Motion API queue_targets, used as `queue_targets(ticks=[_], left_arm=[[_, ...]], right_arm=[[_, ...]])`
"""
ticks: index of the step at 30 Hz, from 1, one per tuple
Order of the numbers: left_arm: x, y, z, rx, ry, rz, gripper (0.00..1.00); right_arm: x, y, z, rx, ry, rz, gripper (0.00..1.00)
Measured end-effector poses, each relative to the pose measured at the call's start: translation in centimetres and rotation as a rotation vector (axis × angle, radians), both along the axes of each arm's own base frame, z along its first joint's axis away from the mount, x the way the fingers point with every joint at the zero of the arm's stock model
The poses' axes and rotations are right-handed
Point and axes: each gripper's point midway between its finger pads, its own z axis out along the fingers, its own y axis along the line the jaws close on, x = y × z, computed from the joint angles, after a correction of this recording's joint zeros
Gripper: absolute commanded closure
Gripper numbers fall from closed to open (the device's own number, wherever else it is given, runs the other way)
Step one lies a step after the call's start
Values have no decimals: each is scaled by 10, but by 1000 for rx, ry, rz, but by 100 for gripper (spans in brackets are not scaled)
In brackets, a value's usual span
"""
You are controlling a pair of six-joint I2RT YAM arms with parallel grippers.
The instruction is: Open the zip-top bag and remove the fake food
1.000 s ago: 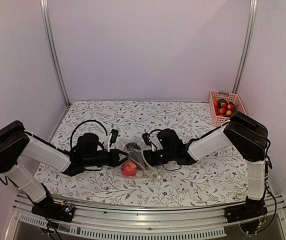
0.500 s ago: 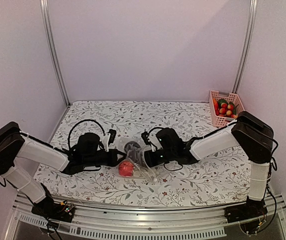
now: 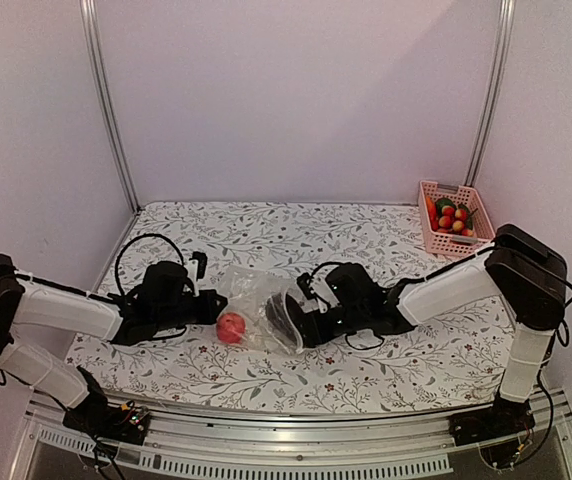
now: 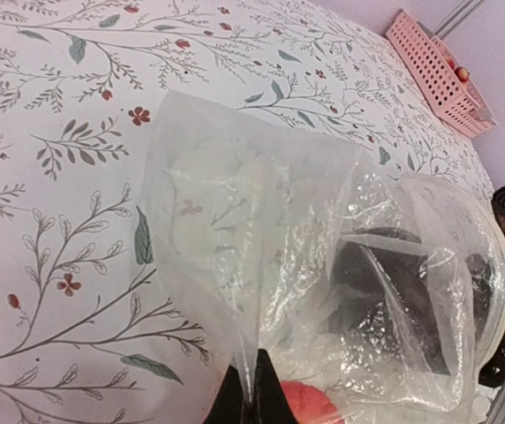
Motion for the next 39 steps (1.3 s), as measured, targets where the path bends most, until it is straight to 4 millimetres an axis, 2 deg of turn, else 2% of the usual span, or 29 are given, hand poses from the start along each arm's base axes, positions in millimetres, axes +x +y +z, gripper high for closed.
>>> queue_targets(ticks=[2, 5, 10, 14, 20, 26, 33, 39], left_arm=[[3, 9, -2, 5, 4, 27, 100], [4, 15, -5, 9, 15, 47, 100], [5, 17, -7, 6, 23, 55, 100], [5, 16, -9, 3, 30, 53, 100], [4, 8, -9, -23, 33, 20, 100], [5, 4, -7, -45, 26, 7, 100], [5, 2, -13, -43, 37, 2, 100], [4, -1, -17, -46, 50, -14, 100]], right_arm=[[-3, -5, -2, -14, -1, 0, 72], [-5, -9, 5, -8, -10, 4, 72], [-7, -11, 35, 39, -44, 3, 72], [1, -16, 53, 67, -66, -14, 73], [24, -33, 54, 72, -52, -77, 74], [29, -34, 58, 117, -29, -112, 74], [28, -36, 61, 195, -23, -156, 74], [40, -30, 111, 343, -123, -180, 74]])
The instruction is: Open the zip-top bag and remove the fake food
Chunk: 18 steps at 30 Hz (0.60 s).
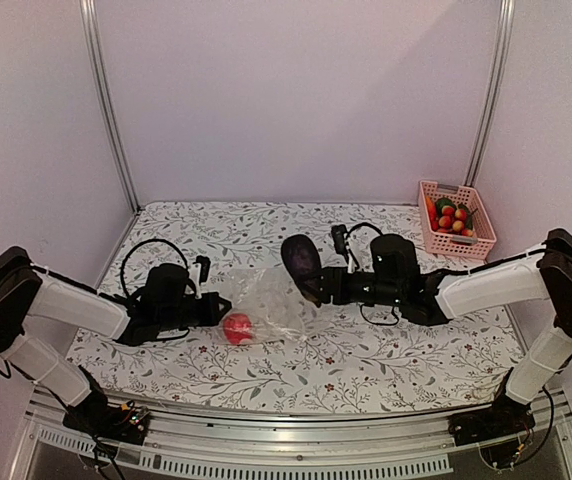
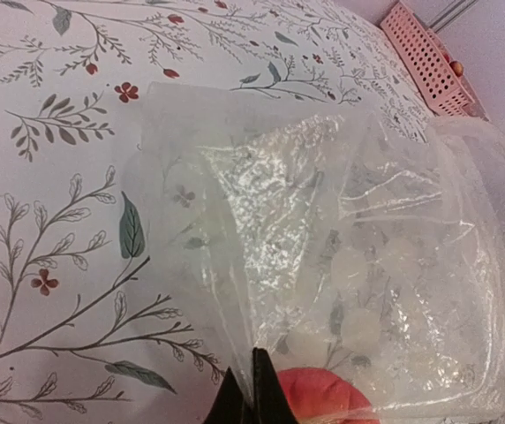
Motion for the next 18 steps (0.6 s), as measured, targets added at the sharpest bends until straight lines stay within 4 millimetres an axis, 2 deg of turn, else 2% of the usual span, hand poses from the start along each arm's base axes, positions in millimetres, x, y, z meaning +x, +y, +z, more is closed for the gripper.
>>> queue_targets(ticks=[7, 11, 14, 16, 18], left_arm=[[1, -1, 2, -8, -6, -3, 100], [0, 1, 0, -4, -3, 2, 100], [2, 4, 1, -6, -6, 9, 100], [3, 5, 2, -8, -8, 12, 100], [3, 6, 3, -9, -9, 15, 100]], right_arm=[[7, 5, 23, 82, -47, -16, 74], [22, -9, 25, 73, -50, -54, 74], [50, -46, 35, 56, -66, -143, 74], [76, -88, 52, 54, -97, -235, 73], [103, -139, 69, 44, -140, -355, 73]])
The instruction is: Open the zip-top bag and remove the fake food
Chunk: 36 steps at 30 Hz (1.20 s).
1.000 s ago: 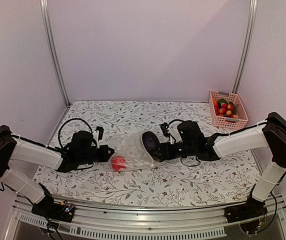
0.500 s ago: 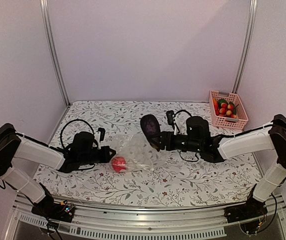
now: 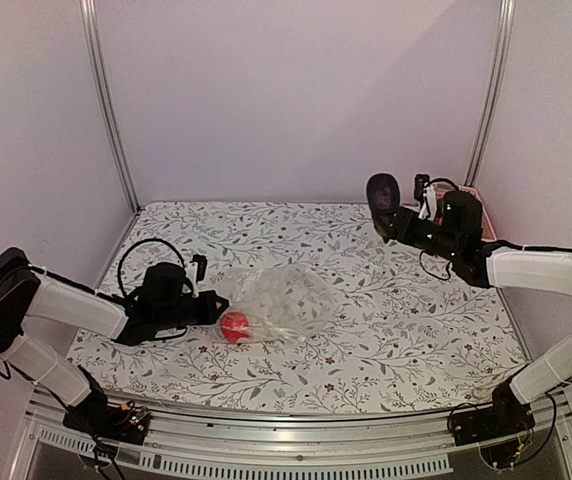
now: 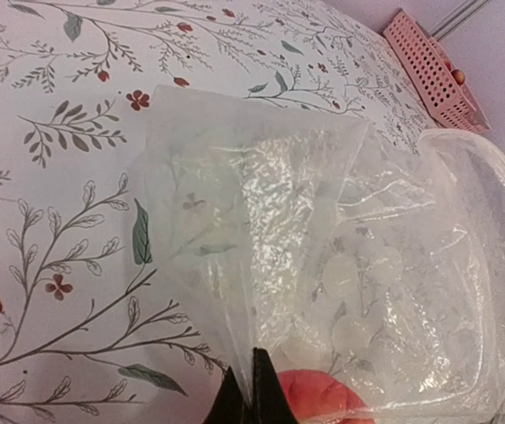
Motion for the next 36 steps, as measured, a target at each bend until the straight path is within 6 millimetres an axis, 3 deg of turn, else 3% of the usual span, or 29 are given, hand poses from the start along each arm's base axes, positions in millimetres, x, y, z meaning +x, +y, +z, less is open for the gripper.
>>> queue_targets(ticks=[3, 6, 11, 18, 22, 26, 30, 36], left_arm=[[0, 1, 0, 0, 1, 1, 100], [0, 0, 0, -4, 1, -2, 100], [0, 0, 0, -10, 3, -10, 100], [1, 1, 0, -9, 2, -12, 100], [1, 1, 1, -10, 1, -9, 100], [2, 2, 1, -10, 0, -6, 100], [3, 4, 0, -12, 1, -3, 100], [3, 4, 1, -14, 3, -4, 100]], right_arm=[[30, -78, 11, -38, -28, -178, 73], [48, -132, 3, -96, 3, -304, 73], [83, -182, 1, -153, 51, -412, 73], [151, -256, 36, -197, 18, -544, 71], [173, -284, 36, -226, 27, -582, 70], [186, -303, 13, -258, 82, -603, 69], [199, -310, -12, -287, 136, -600, 69], [219, -321, -32, -322, 167, -604, 68]])
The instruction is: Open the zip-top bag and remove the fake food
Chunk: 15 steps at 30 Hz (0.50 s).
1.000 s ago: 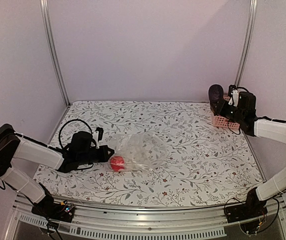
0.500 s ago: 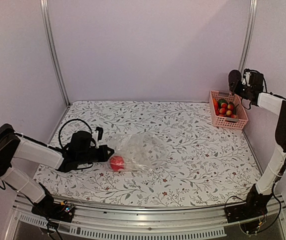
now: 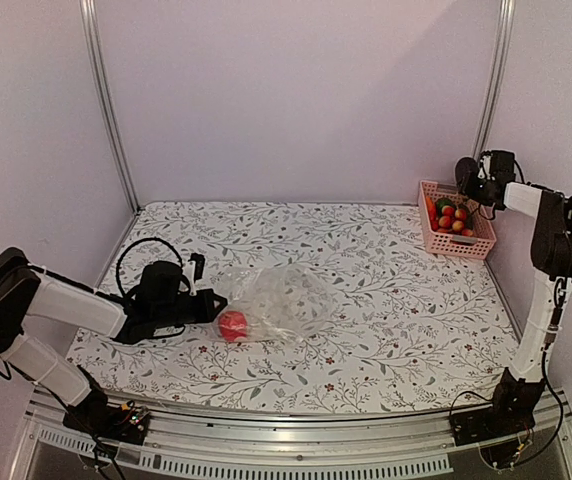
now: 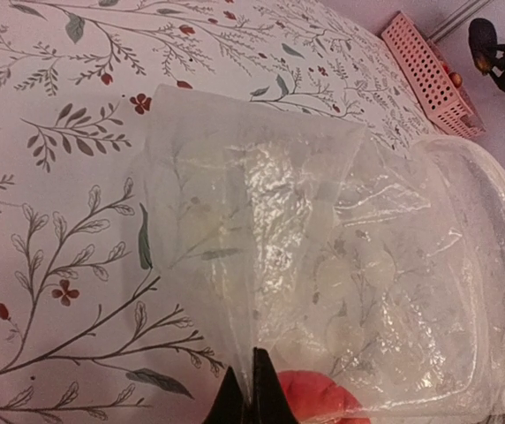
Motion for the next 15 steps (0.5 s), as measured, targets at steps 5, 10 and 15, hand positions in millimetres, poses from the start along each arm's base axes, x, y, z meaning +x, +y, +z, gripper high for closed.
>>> queue_targets(ticks=[5, 10, 15], left_arm=[[0, 0, 0, -1, 1, -1, 100], [0, 0, 0, -1, 2, -1, 100], [0, 0, 0, -2, 2, -2, 100]], right_arm=[[9, -15, -14, -23, 29, -24, 65], [13, -29, -27, -38, 57, -46, 51], [11, -35, -38, -44, 85, -58, 38]])
